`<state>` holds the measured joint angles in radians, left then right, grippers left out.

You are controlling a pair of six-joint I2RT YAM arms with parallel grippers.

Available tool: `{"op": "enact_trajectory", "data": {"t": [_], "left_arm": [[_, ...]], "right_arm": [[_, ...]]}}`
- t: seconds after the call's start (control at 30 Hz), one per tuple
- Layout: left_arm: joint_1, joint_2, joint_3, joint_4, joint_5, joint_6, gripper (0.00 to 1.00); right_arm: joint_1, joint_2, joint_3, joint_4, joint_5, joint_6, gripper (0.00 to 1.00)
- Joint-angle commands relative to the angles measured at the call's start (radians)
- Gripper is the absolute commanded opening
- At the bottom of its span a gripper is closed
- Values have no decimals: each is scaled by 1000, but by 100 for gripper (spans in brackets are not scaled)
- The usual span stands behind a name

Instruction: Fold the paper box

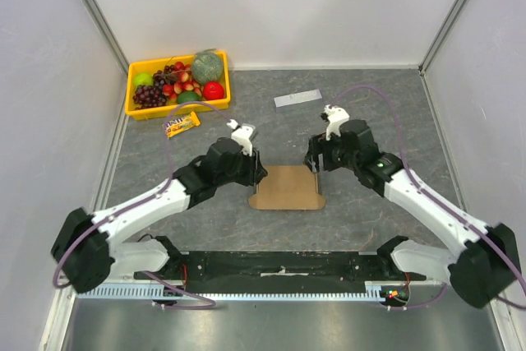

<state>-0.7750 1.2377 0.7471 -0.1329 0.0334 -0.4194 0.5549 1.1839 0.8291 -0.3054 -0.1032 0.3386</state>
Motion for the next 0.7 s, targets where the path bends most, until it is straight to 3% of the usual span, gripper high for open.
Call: {"op": "enact_trajectory", "data": {"t": [0.0, 0.03, 0.1, 0.17, 0.4, 0.53, 0.67], "left_arm": [[9, -154, -35, -19, -90, -7, 43], [8, -174, -46, -34, -84, -9, 45], [8, -207, -69, -65, -76, -13, 59], [8, -237, -89, -92, -79, -19, 66], [20, -357, -153, -128, -150, -120, 78], [34, -394, -184, -106, -153, -176, 82], [37, -388, -166, -137, -145, -170, 82]], "right_arm": [[-58, -84, -39, 23, 31, 20, 85], [-65, -83, -47, 14, 10, 25, 89], [-76, -87, -68, -4, -10, 39, 96], [-76, -113, -88, -3, 5, 56, 98], [-76, -262, -99, -34, 241, 19, 98], [-75, -300, -113, -35, 342, 149, 98], [-78, -262, -91, -75, 294, 197, 98]]}}
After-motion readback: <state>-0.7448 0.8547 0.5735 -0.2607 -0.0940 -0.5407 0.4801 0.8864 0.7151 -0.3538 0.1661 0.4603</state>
